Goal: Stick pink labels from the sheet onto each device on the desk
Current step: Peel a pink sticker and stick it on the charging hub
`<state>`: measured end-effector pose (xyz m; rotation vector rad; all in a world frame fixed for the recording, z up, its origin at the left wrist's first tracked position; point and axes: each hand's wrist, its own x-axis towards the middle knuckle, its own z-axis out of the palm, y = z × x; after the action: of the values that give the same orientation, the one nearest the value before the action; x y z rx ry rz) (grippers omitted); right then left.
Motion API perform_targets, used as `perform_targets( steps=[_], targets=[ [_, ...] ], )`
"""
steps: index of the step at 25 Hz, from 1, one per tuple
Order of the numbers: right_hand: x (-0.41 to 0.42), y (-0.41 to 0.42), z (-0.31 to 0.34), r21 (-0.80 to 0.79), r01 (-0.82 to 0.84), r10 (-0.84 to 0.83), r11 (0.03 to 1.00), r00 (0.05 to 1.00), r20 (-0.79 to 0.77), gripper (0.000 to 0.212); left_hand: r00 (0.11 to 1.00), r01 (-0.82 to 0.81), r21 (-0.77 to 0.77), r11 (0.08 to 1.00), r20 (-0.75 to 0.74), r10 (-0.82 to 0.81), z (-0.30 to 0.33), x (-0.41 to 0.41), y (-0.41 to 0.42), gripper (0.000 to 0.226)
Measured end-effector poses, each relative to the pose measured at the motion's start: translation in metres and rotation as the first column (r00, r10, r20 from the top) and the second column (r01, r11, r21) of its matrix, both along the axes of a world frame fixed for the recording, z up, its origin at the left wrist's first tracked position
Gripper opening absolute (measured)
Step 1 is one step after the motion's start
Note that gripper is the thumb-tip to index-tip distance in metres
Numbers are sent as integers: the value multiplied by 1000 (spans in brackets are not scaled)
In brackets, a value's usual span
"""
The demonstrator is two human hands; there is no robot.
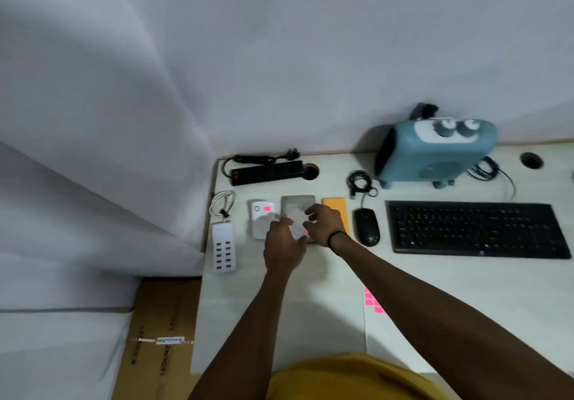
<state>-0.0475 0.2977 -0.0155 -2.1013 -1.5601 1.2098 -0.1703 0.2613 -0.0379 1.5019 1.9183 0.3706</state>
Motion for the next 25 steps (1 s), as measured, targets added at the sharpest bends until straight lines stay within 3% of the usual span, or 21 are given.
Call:
perform_targets(
  steps=[3, 6, 10, 16, 18, 25],
  targets=[
    [68, -55, -11, -39, 53, -50, 998, 996, 78, 28, 992, 119, -56, 991, 44, -116, -14, 46, -26, 40],
    [125, -117, -25, -123, 96, -73, 988, 980, 183, 33, 981, 175, -283, 943, 135, -141, -28, 76, -51, 34],
    [164, -186, -47, -298, -14, 81, 954, 974, 212, 43, 977, 193, -494, 848, 173, -122, -49, 103, -86, 17],
    [161, -217, -69, -455, -255, 405, 853, 874, 268, 66, 987, 62, -515, 855, 157, 23, -59, 127, -116, 24],
    [163, -218, -70, -457, -283, 439, 843, 854, 280, 69, 974, -13, -551, 835, 181, 134, -60, 135, -121, 33],
    [179, -214, -74, -456, -307, 427, 835, 885, 186, 70, 926, -88, -631, 771, 233, 296, -70, 161, -142, 19]
  ],
)
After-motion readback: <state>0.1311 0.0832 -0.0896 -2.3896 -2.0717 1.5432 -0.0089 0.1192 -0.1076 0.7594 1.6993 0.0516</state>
